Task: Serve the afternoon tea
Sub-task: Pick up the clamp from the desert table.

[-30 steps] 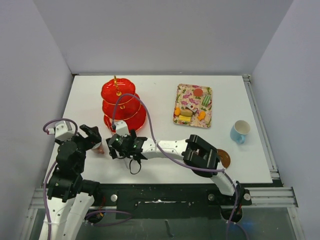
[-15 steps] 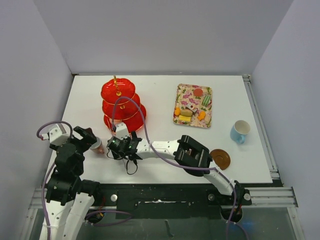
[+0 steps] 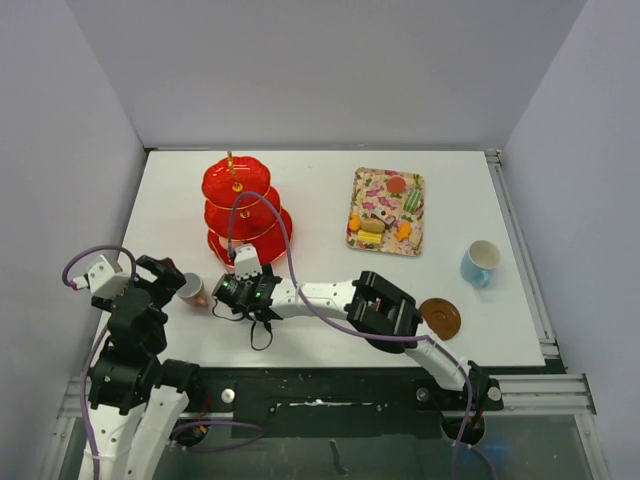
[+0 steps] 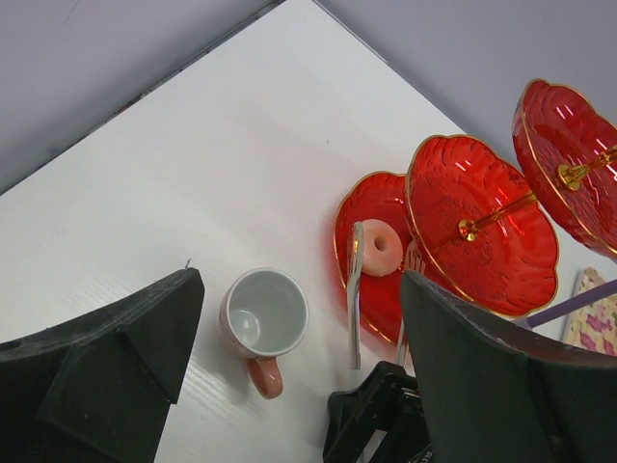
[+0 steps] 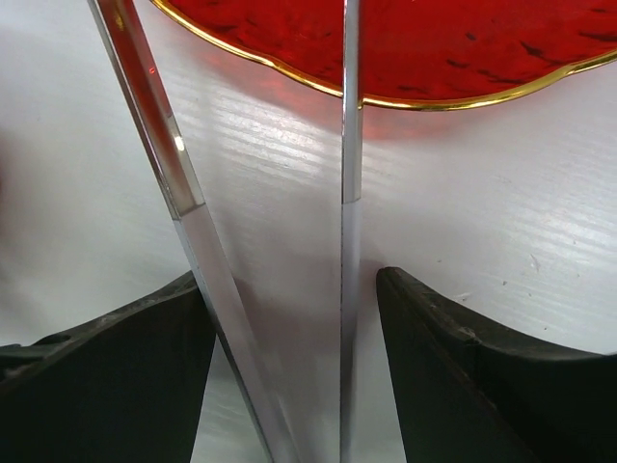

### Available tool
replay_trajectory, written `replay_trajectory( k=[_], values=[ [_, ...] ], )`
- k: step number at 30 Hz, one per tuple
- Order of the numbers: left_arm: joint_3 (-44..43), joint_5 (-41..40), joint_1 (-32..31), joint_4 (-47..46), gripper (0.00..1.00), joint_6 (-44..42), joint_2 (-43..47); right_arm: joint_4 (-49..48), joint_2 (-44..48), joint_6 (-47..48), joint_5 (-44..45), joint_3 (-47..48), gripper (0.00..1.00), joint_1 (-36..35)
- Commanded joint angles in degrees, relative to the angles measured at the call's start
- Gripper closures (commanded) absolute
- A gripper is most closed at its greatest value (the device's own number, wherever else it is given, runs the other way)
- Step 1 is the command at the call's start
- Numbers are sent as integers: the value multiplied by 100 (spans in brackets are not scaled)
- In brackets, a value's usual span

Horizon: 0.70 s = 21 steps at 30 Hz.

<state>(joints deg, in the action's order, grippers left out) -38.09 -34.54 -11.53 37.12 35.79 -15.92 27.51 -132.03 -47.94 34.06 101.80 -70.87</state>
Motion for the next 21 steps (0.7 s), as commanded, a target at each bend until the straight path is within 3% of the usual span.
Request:
replay_trajectory(
  k=[1,9,21],
  values=[
    [-229,-89,24,-125,18,51,54,70,-116,-111,229,78,38,84],
    [-204,-9,12,-171,18,7,54,95,383,324,363,244,54,61],
    [-194,27,5,-188,18,-12,37,-444,1915,648,-428,-670,57,79]
  ],
)
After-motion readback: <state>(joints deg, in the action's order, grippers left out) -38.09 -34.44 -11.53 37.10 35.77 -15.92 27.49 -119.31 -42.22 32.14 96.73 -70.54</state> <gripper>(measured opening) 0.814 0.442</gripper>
